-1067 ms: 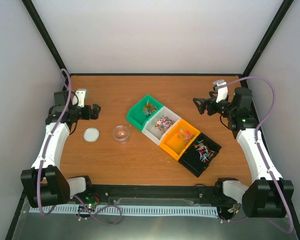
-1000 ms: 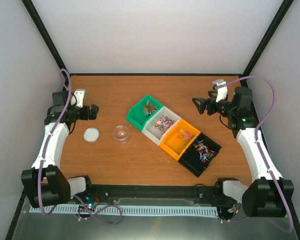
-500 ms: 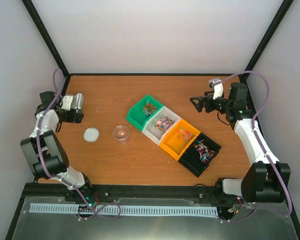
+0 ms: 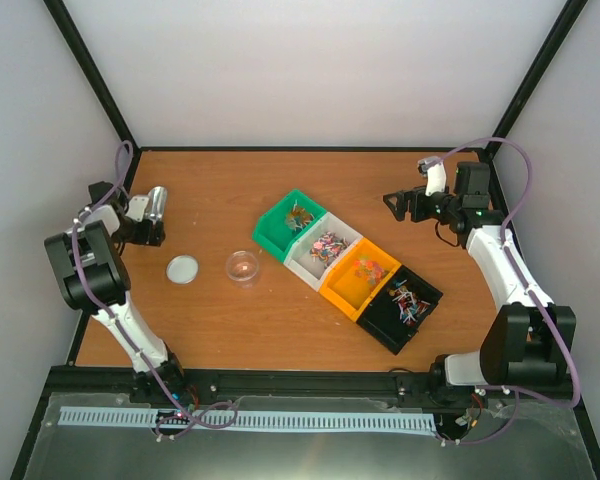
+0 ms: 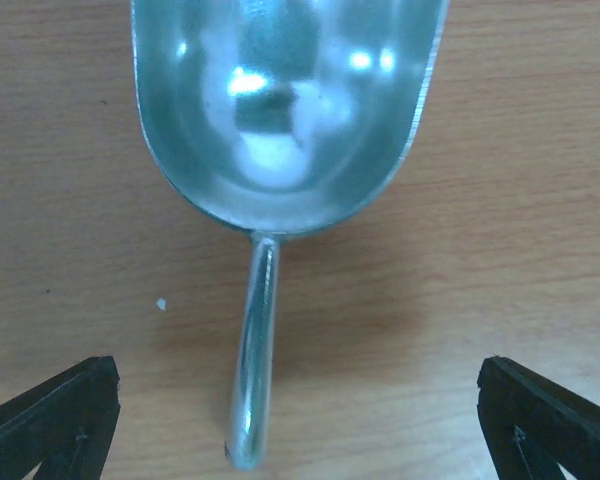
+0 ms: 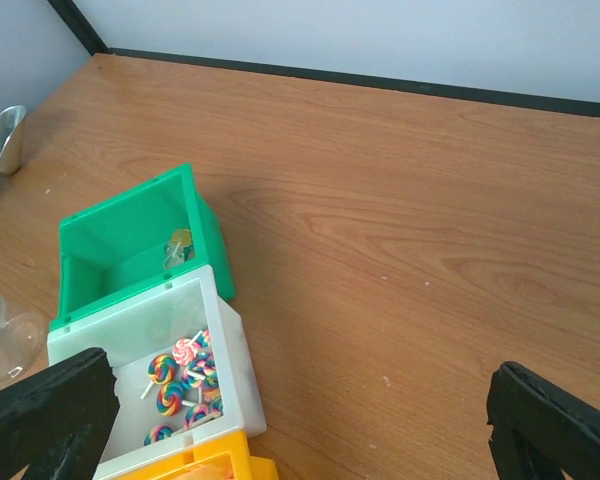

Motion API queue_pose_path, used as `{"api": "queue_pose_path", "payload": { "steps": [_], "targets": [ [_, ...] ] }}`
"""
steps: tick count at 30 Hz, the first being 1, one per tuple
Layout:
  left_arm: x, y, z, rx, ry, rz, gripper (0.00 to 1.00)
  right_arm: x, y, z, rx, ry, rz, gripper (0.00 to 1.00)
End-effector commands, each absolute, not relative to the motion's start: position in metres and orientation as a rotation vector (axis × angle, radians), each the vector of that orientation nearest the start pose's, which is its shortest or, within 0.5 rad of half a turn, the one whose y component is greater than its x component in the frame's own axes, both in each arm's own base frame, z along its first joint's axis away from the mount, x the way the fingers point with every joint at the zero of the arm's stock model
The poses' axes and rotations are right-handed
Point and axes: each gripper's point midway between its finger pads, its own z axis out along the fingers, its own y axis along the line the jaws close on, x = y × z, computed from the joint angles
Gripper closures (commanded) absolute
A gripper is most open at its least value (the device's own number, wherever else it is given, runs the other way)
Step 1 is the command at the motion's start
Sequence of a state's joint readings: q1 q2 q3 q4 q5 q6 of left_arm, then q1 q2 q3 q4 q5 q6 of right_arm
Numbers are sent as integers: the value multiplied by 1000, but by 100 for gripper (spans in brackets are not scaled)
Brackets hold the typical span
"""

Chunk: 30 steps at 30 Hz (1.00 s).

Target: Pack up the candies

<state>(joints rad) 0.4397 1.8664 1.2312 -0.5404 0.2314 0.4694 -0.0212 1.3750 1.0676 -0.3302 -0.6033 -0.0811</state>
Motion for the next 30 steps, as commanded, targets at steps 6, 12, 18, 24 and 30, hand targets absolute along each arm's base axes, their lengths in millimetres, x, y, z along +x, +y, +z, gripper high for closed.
{"api": "queue_pose_path", "payload": {
  "steps": [6, 12, 18, 24, 30],
  "targets": [
    [419, 159, 39, 125, 2668, -9, 6, 394, 93, 237, -427, 2085, 635, 0],
    [424, 160, 32, 125, 2679, -23, 28, 390, 98, 239, -466, 2067, 663, 0],
    [426, 159, 23, 133, 2692, -39, 49, 384, 103, 239, -512, 2049, 684, 0],
    [427, 155, 19, 156, 2692, -40, 69, 389, 100, 235, -481, 2069, 674, 0],
    [426, 145, 31, 187, 2669, -64, 92, 389, 100, 239, -468, 2059, 681, 0]
  ]
}}
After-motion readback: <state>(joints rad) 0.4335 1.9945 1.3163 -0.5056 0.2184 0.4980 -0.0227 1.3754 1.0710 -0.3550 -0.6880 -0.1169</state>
